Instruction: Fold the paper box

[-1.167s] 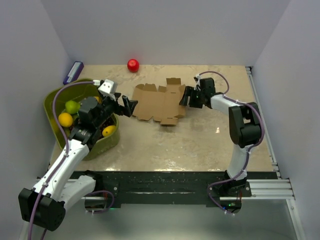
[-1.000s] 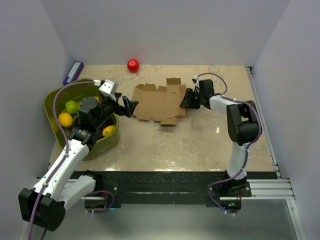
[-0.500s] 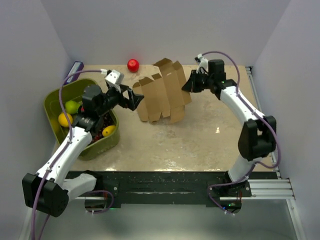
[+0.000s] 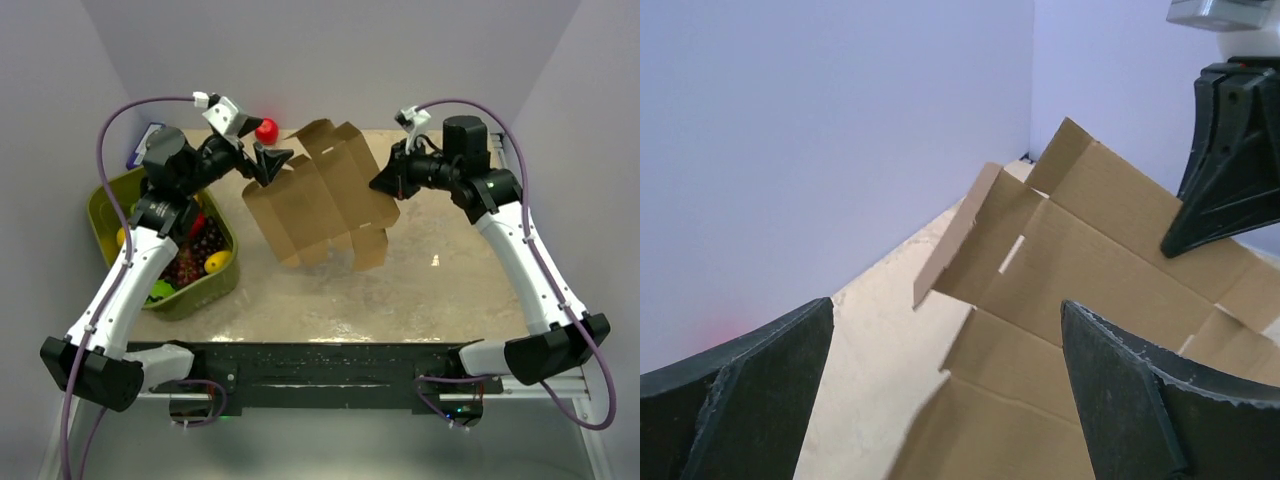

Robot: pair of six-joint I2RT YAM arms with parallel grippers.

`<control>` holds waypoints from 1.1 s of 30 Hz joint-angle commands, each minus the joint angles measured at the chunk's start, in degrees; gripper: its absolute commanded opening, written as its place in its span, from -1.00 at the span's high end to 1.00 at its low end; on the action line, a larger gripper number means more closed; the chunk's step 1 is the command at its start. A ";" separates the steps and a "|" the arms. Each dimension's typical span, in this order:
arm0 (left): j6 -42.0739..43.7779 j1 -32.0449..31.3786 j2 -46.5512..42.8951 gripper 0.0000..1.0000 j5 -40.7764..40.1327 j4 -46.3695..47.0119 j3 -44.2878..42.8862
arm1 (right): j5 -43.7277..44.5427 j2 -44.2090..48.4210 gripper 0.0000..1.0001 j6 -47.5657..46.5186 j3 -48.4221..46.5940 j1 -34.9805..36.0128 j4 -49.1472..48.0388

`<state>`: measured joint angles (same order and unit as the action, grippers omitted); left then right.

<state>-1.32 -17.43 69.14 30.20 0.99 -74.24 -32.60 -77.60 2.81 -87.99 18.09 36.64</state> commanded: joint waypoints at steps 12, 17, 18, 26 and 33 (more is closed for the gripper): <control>10.64 -0.15 -8.68 -0.99 -0.92 -3.55 12.80 | 1.57 0.00 1.00 -6.85 -1.83 8.80 10.11; 10.38 -0.15 -6.74 -0.99 -1.10 -3.98 12.53 | 3.59 -0.88 1.00 -6.76 -1.40 11.18 9.33; 10.46 -0.15 -7.35 -0.99 -1.63 -3.37 12.97 | 3.68 -0.88 1.00 -6.59 -0.96 11.44 8.98; 10.20 -0.15 -7.80 -0.79 -2.34 -1.87 18.42 | 5.09 -5.01 1.00 -8.96 -4.38 13.73 12.40; 8.88 -0.50 -7.27 0.29 -3.03 2.60 21.14 | 9.11 -3.70 1.00 -8.87 -1.85 13.99 9.69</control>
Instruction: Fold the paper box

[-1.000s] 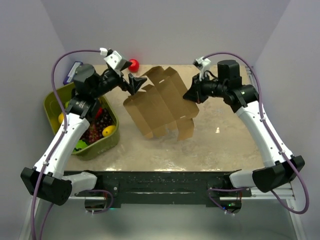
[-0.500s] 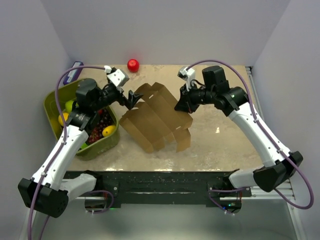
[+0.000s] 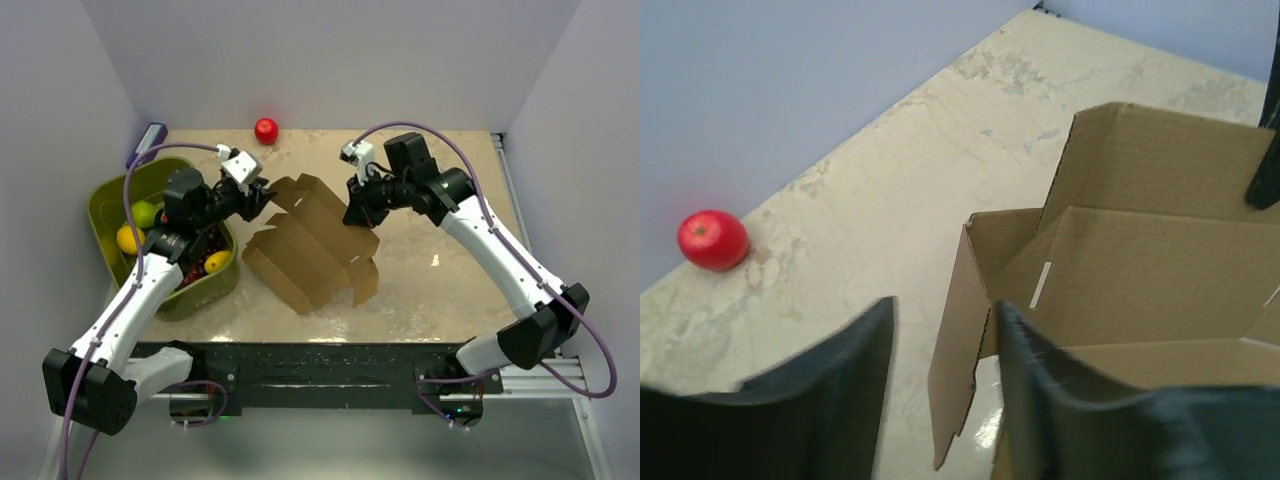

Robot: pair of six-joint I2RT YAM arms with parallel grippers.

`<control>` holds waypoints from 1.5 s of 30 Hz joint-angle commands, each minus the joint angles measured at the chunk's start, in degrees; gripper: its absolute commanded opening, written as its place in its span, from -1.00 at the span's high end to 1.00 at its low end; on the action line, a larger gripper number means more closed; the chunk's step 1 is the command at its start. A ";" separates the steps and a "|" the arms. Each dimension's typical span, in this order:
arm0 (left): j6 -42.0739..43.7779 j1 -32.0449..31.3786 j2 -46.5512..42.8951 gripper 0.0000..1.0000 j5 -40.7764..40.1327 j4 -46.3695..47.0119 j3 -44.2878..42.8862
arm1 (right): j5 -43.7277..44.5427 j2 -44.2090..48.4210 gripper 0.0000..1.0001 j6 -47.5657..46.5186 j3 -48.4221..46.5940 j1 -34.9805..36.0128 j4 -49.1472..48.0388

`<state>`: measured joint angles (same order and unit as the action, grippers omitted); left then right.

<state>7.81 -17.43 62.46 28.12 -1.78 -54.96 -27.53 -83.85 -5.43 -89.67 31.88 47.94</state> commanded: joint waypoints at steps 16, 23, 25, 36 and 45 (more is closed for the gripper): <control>-13.25 -1.55 -0.14 1.00 -15.52 6.71 8.98 | 16.53 7.73 -0.67 13.22 1.95 0.20 -10.84; -26.00 -2.25 -3.65 1.00 -24.86 10.92 15.05 | 14.71 11.08 -0.76 30.55 7.48 0.20 -26.04; -27.76 -3.13 -4.01 1.00 -27.92 13.72 17.33 | 11.45 11.34 -0.75 35.72 10.21 0.20 -31.67; -26.27 -7.70 -4.36 1.00 -34.27 22.51 23.05 | 19.00 9.68 -0.67 55.17 21.81 4.67 -45.99; -22.68 -12.18 -3.30 1.00 -35.85 28.23 25.51 | 30.59 6.95 -0.73 71.50 23.40 6.44 -43.38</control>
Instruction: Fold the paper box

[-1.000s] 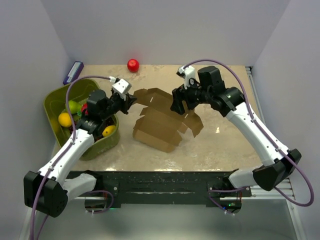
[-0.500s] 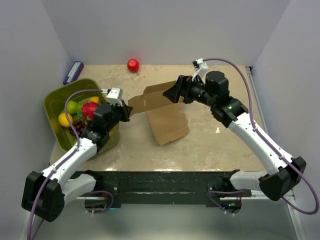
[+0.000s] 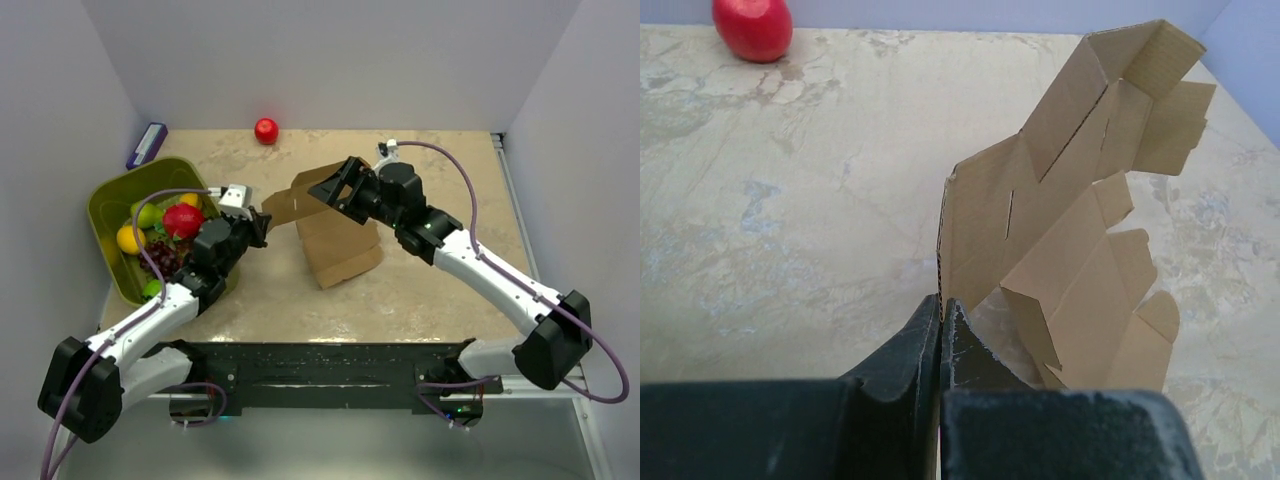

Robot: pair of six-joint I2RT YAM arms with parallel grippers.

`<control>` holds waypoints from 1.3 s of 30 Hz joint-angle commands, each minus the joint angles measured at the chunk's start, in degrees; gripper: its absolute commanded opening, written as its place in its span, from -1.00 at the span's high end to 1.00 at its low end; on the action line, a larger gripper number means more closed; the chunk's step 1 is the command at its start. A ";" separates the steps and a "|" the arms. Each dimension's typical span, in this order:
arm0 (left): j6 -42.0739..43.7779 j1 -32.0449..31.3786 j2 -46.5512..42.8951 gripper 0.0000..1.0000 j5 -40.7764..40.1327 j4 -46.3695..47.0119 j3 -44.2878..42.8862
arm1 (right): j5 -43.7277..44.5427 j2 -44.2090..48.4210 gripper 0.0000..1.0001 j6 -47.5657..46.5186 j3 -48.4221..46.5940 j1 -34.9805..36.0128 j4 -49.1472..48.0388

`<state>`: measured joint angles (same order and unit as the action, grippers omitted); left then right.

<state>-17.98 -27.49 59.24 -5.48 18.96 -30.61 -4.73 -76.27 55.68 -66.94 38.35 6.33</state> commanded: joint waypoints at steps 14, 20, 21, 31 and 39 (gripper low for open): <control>9.01 -5.65 -2.11 1.00 -0.24 14.26 6.35 | 7.11 -6.70 -0.74 13.93 0.40 -4.16 -1.67; 6.73 -5.74 -0.62 1.00 -2.00 8.22 2.67 | 1.58 -3.28 -0.65 1.99 9.42 -2.58 -9.02; 6.47 -5.82 -0.27 1.00 -2.00 7.24 2.14 | 1.13 -2.23 -0.60 -0.11 11.72 -2.40 -10.62; 4.00 -5.74 1.84 1.00 -2.26 0.90 -1.12 | 2.62 2.89 0.08 -7.43 28.35 4.36 -17.40; 3.21 -5.83 2.28 1.00 -1.21 1.61 -0.33 | -1.07 -6.95 0.17 -10.94 23.62 9.02 -20.13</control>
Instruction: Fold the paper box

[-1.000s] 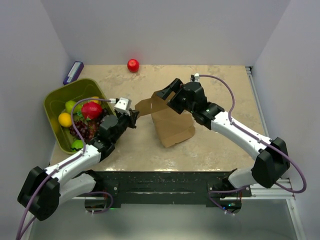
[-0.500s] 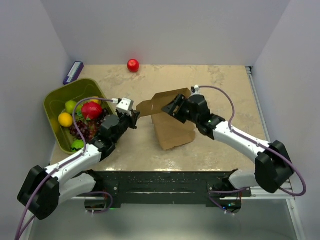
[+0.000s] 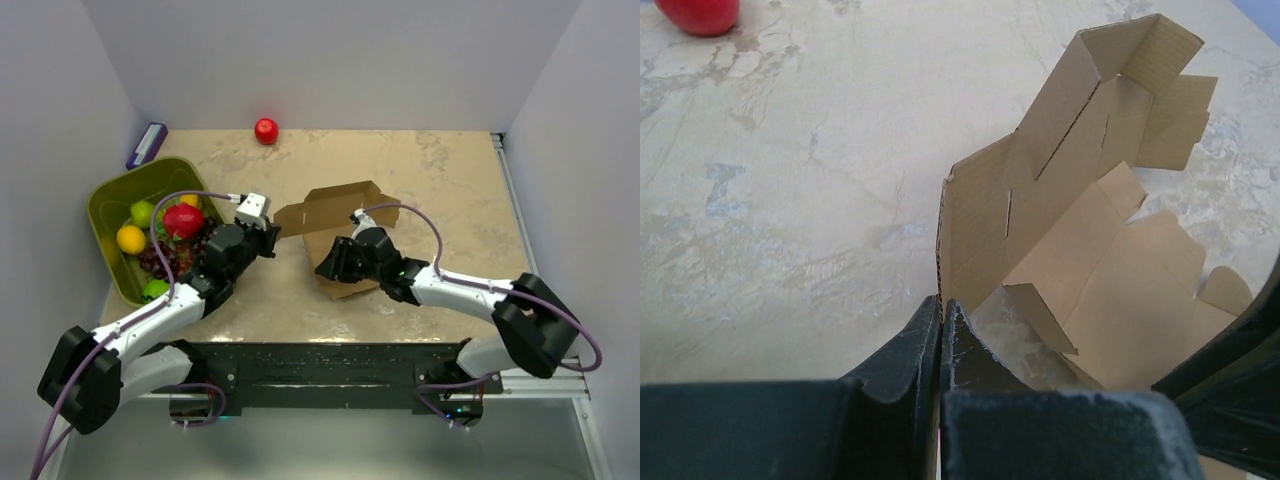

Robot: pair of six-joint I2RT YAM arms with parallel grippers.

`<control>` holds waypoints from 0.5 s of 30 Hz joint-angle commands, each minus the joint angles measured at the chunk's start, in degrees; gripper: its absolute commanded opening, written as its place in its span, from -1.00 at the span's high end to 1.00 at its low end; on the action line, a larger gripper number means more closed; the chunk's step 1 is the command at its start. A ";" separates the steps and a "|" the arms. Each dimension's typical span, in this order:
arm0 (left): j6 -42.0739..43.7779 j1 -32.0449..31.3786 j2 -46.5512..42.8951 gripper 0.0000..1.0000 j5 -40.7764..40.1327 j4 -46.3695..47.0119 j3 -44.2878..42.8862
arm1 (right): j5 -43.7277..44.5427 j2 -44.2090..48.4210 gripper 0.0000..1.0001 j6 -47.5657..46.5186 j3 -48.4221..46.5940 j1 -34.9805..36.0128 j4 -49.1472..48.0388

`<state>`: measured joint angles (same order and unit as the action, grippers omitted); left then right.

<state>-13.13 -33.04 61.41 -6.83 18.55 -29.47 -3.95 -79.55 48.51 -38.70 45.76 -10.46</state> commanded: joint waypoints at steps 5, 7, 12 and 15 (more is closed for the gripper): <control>-2.43 -0.19 0.03 1.00 0.33 2.11 -0.85 | -1.50 -9.04 0.31 -4.13 -9.20 3.37 -0.97; -2.43 -0.19 -0.06 1.00 0.33 1.93 -0.67 | -0.89 -11.15 0.32 -3.78 -9.73 4.16 -0.71; -2.69 -0.27 -0.67 1.00 0.41 1.93 -0.32 | 3.32 -15.63 0.32 -3.43 -12.98 6.45 2.72; -3.13 -0.27 -0.76 1.00 1.20 1.85 -0.23 | 6.74 -18.09 0.32 -2.81 -14.56 7.15 4.39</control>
<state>-14.52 -33.04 61.52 -6.61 18.28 -29.45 -2.70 -95.92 45.98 -49.95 52.07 -8.73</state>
